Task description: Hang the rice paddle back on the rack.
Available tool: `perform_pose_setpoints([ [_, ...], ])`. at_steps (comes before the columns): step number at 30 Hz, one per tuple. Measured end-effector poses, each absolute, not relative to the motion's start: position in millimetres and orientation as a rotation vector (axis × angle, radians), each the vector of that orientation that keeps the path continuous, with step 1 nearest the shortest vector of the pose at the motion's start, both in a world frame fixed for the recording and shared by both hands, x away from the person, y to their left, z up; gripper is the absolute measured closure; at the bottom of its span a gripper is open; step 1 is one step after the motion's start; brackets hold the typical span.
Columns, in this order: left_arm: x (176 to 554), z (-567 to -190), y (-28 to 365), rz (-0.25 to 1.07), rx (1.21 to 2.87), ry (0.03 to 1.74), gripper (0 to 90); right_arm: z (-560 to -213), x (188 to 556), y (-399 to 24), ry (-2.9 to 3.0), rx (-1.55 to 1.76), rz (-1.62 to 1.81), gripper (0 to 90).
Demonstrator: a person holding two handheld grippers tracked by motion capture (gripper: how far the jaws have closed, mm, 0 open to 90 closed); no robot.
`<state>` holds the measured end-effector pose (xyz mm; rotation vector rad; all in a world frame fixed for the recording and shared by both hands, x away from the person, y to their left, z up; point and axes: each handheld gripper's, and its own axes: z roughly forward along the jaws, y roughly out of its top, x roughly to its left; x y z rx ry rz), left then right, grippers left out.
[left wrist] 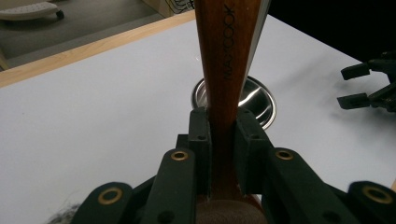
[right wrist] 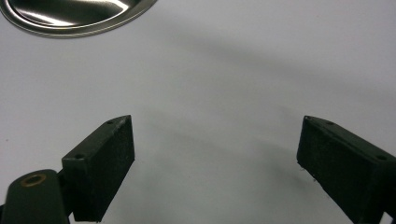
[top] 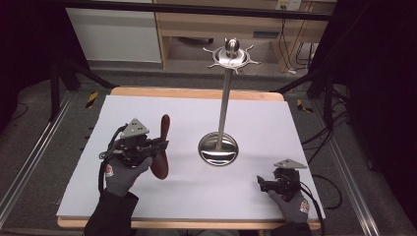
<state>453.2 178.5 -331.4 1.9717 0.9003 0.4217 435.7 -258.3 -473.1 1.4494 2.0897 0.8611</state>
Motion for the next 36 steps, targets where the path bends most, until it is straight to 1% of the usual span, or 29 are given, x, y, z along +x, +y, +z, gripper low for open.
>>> perform_pose_setpoints([
  [19,462,-305,163,0.445,1.932,0.843,78.2,-473,436,-258,2.081,1.451,0.867,11.7],
  [36,466,-266,141,0.492,1.914,0.776,78.2,-472,435,-259,2.068,1.465,0.889,11.6],
])
